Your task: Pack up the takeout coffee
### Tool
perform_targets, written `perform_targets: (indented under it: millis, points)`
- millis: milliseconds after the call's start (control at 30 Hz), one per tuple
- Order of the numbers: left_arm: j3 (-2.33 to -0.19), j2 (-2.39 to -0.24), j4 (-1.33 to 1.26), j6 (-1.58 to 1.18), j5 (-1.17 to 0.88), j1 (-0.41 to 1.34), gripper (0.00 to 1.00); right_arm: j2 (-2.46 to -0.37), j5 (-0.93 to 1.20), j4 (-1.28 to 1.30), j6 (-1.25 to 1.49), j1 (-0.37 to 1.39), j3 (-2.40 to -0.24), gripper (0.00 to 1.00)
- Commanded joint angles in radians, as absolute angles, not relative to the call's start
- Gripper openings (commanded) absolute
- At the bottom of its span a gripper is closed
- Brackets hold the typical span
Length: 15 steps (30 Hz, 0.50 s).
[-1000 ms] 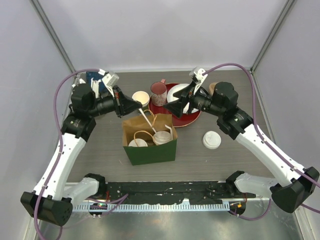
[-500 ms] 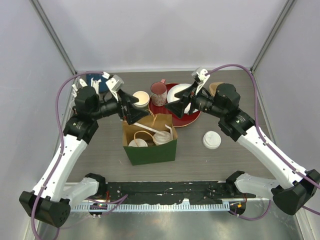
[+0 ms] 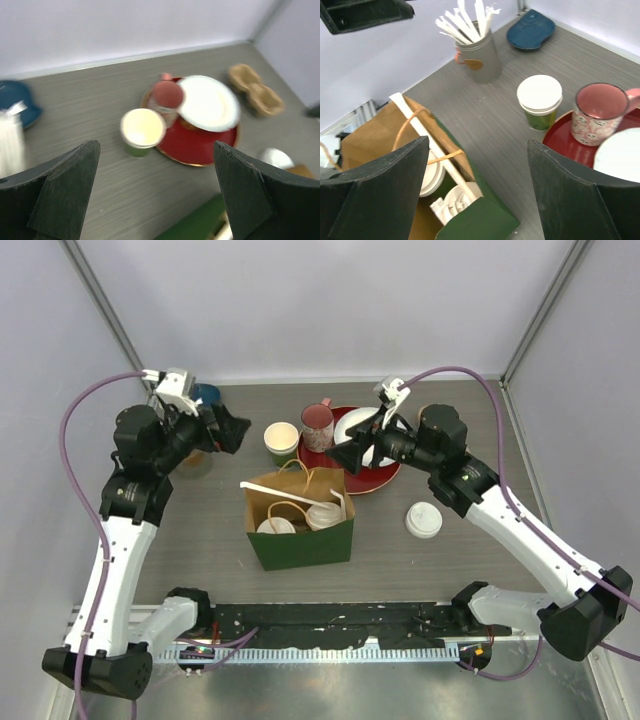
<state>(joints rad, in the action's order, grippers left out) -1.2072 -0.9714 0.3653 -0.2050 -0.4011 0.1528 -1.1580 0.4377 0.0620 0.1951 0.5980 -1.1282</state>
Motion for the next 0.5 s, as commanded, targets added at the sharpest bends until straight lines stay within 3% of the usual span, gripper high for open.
perform_targets:
  millis: [0, 233, 467]
  points:
    - [-1.187, -1.009, 0.402, -0.247, -0.036, 0.091, 1.0, -1.169, 0.257, 0.102, 0.17, 0.578, -1.16, 0.84]
    - [-1.03, -0.974, 0.316, -0.2, 0.051, 0.005, 1.0, -1.216, 0.005, 0.233, 0.184, 0.335, -1.172, 0.85]
    - [-0.688, -0.781, 0.17, -0.045, 0.048, 0.005, 1.0, -1.082, -0.066, 0.112, 0.213, 0.058, -0.916, 0.85]
